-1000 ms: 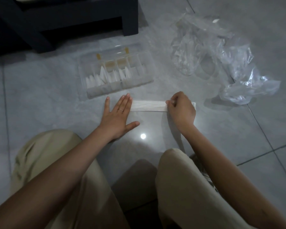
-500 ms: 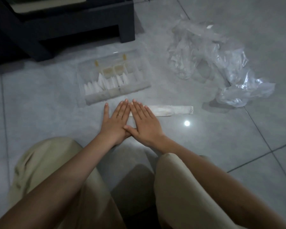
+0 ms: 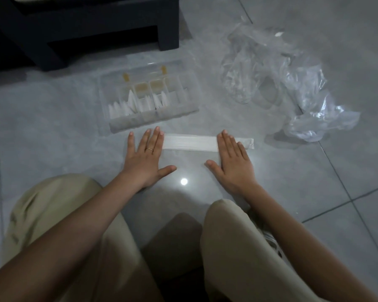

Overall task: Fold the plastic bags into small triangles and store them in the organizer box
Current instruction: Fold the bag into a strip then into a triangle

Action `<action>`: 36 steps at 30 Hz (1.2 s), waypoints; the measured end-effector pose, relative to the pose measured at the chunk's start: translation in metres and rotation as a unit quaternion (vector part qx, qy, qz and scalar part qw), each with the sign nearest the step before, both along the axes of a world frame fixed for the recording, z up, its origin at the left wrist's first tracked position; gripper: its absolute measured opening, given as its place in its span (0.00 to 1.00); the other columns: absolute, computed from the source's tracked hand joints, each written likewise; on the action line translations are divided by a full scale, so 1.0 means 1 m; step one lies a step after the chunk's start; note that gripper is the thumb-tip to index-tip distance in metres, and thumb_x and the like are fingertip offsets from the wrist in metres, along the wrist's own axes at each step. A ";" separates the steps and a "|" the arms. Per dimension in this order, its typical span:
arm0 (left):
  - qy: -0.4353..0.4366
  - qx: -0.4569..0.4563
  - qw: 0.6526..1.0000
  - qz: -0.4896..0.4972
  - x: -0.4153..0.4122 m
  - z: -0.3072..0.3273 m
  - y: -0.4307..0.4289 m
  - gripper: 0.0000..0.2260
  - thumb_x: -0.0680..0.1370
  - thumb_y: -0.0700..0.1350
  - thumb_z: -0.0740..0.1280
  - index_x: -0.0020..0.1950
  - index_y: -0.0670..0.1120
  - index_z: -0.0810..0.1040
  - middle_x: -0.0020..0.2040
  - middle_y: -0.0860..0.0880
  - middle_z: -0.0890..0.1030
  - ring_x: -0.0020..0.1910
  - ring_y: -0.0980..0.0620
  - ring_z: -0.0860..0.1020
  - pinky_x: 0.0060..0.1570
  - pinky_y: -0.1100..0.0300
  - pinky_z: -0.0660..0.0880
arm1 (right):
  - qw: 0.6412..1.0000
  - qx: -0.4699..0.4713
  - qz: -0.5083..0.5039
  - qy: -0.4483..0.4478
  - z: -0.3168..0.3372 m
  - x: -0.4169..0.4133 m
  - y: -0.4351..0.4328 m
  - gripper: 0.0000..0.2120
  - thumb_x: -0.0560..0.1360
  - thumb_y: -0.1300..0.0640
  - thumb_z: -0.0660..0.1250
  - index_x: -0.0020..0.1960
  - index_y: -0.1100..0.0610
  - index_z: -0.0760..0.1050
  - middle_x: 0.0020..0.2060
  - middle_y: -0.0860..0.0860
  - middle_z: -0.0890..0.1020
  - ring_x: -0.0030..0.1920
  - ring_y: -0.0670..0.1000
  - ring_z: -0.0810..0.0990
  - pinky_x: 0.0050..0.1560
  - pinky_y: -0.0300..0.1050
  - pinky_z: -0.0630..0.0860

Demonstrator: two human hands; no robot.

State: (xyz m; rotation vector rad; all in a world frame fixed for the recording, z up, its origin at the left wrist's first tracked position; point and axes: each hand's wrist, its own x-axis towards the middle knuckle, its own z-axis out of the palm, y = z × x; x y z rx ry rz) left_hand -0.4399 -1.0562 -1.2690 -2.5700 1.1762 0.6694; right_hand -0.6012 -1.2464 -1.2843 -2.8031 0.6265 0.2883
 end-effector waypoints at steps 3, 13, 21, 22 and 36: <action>0.011 -0.003 0.999 0.036 -0.004 0.000 0.000 0.44 0.75 0.71 0.45 0.75 0.43 0.27 0.72 0.46 0.24 0.74 0.42 0.28 0.70 0.40 0.28 | 0.999 -0.004 -0.013 -0.030 0.005 0.005 -0.001 0.39 0.76 0.34 0.39 0.79 0.57 0.50 0.78 0.52 0.54 0.77 0.51 0.53 0.75 0.45 0.44; 0.018 -0.024 0.999 0.041 -0.021 0.015 -0.013 0.42 0.80 0.64 0.52 0.75 0.39 0.30 0.75 0.41 0.27 0.75 0.44 0.29 0.70 0.41 0.30 | 0.996 0.050 -0.076 0.014 0.031 0.039 -0.023 0.15 0.75 0.54 0.63 0.60 0.57 0.70 0.55 0.53 0.73 0.50 0.54 0.73 0.45 0.45 0.66; 0.071 -0.087 0.991 -0.077 -0.036 0.010 -0.027 0.40 0.80 0.63 0.52 0.77 0.43 0.32 0.77 0.46 0.30 0.75 0.52 0.31 0.71 0.43 0.30 | 0.987 0.078 -0.138 -0.033 0.034 0.022 0.038 0.06 0.75 0.59 0.60 0.51 0.56 0.66 0.44 0.51 0.76 0.41 0.55 0.76 0.37 0.46 0.67; 0.071 -0.084 0.990 -0.088 -0.038 0.008 -0.027 0.39 0.80 0.64 0.51 0.77 0.43 0.32 0.77 0.46 0.31 0.76 0.52 0.31 0.71 0.43 0.30 | 0.985 0.084 -0.146 -0.037 0.034 0.021 0.043 0.07 0.75 0.59 0.60 0.52 0.56 0.65 0.44 0.51 0.77 0.39 0.55 0.76 0.36 0.46 0.68; 0.054 -0.051 0.991 -0.112 -0.038 0.001 -0.027 0.39 0.80 0.65 0.48 0.76 0.44 0.31 0.77 0.48 0.30 0.75 0.53 0.31 0.71 0.43 0.31 | 0.931 0.364 0.002 0.007 0.043 0.009 -0.008 0.23 0.78 0.69 0.53 0.64 0.48 0.72 0.62 0.47 0.75 0.61 0.48 0.73 0.61 0.39 0.67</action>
